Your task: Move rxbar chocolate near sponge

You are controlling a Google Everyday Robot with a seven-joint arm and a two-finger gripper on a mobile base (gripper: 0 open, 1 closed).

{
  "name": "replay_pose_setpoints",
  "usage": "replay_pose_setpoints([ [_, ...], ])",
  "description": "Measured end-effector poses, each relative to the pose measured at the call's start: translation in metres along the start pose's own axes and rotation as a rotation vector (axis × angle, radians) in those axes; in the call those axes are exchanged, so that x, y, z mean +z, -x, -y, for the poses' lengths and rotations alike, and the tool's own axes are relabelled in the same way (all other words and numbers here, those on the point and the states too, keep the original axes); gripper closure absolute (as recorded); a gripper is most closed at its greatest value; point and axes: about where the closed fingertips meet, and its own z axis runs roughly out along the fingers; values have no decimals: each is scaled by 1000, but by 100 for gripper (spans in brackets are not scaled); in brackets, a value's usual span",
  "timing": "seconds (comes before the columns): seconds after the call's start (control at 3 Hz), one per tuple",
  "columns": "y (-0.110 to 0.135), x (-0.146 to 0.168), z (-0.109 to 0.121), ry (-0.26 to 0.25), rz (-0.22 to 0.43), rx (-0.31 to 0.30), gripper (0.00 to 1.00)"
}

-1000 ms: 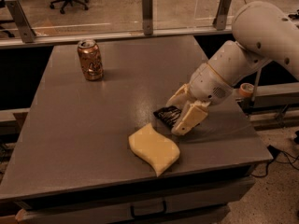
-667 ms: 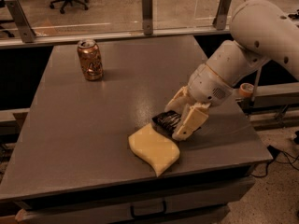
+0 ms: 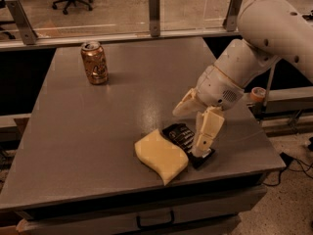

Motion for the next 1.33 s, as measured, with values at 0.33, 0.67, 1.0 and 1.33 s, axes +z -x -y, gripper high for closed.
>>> replay_pose_setpoints([
  [0.33,-6,-16,11,-46,-25,3,0],
  [0.67,-18,-54,35,-159,10,27,0],
  [1.0,-33,-131,60,-380,94,48,0],
  [1.33,-31,-218,59,-609,150,23,0],
])
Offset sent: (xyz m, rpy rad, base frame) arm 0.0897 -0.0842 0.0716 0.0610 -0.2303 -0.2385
